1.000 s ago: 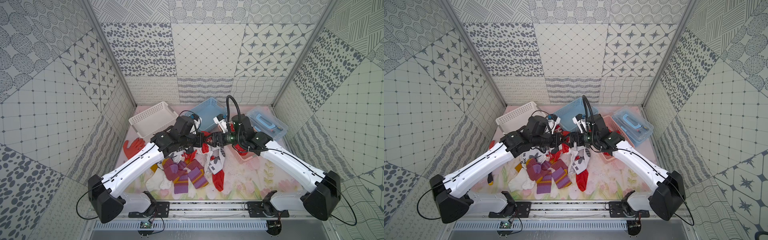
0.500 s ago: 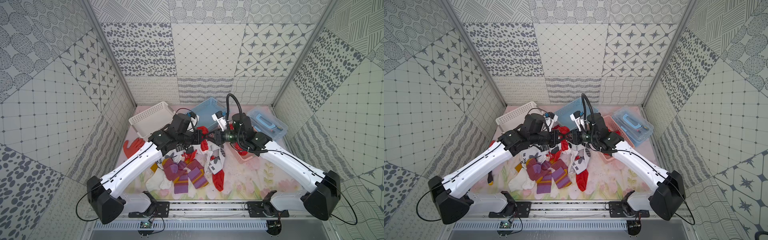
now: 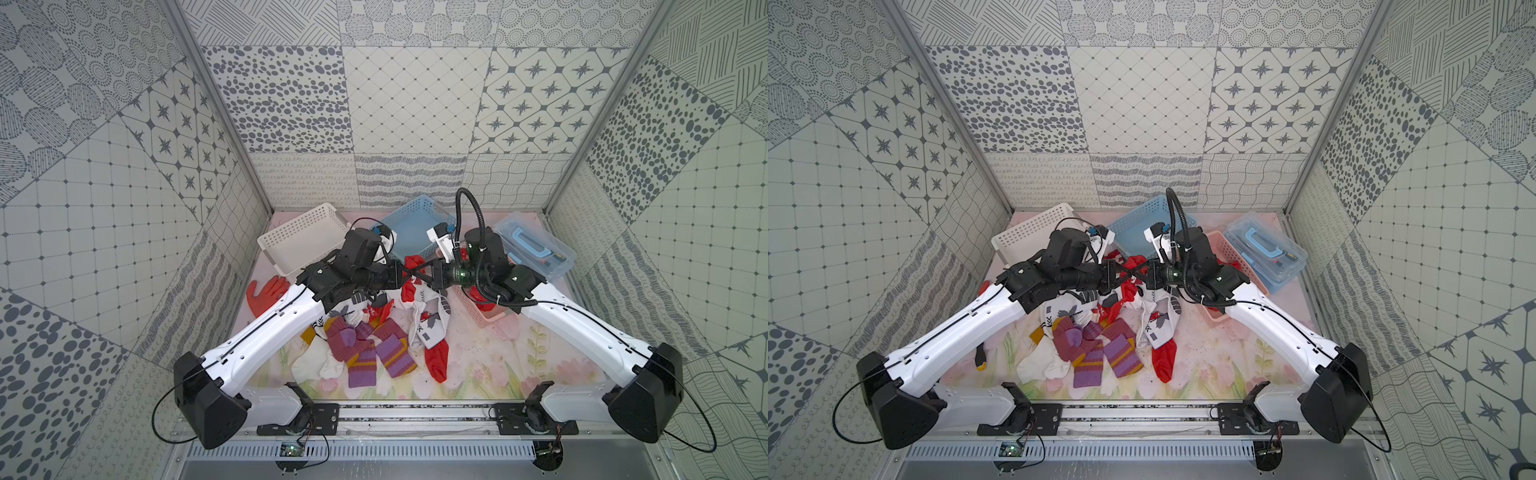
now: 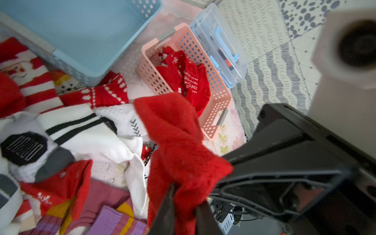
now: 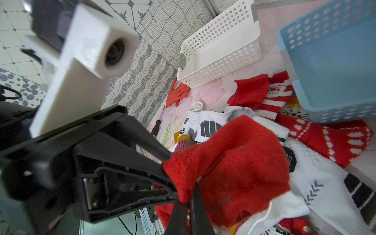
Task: Sort the socks into the basket by color
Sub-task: Place the sock in the bin.
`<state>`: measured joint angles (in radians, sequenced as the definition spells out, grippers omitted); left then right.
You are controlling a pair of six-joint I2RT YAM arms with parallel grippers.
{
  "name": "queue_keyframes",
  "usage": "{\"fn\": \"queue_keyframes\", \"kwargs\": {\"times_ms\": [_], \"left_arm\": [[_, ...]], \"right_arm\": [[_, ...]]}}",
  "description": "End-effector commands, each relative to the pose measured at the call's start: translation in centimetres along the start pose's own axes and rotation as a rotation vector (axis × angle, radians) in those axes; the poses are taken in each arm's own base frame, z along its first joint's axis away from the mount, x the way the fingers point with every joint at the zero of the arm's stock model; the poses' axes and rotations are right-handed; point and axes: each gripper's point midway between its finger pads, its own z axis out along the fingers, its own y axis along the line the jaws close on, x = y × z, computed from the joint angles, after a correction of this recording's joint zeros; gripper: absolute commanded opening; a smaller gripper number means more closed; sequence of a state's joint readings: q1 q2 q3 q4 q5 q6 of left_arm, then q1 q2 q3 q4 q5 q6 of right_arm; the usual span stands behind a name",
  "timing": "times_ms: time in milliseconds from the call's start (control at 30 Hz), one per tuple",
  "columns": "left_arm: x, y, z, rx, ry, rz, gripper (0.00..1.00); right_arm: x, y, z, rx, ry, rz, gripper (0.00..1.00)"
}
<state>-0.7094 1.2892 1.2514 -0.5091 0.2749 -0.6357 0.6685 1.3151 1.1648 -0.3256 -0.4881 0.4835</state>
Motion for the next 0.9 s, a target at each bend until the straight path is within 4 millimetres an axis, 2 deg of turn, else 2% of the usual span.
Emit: {"fn": "queue_keyframes", "kwargs": {"times_ms": [0, 100, 167, 267, 500, 667, 867], "left_arm": [[-0.9, -2.8, -0.2, 0.132, -0.023, 0.052, 0.47], [-0.4, -1.7, 0.1, 0.086, -0.007, 0.046, 0.56], [-0.4, -1.1, 0.1, 0.063, -0.017, 0.044, 0.60], [0.5, 0.3, 0.3, 0.005, 0.012, 0.027, 0.64], [1.3, 2.5, 0.1, -0.088, 0.033, 0.007, 0.73], [2.0, 4.0, 0.3, -0.135, 0.061, -0.013, 0.74], [4.2, 7.1, 1.6, -0.266, 0.181, -0.039, 0.73]], "right_arm": [[-1.5, 1.0, -0.9, 0.011, -0.053, -0.031, 0.00], [-2.2, 0.0, -1.8, 0.060, -0.080, -0.018, 0.00], [-2.7, -0.9, -2.5, 0.098, -0.097, -0.003, 0.00], [-3.2, -2.6, -3.7, 0.162, -0.121, 0.024, 0.00], [-3.6, -7.5, -7.3, 0.325, -0.161, 0.124, 0.00], [-2.5, -11.3, -9.5, 0.452, -0.147, 0.219, 0.00], [0.8, -17.5, -12.1, 0.666, -0.087, 0.366, 0.00]]}}
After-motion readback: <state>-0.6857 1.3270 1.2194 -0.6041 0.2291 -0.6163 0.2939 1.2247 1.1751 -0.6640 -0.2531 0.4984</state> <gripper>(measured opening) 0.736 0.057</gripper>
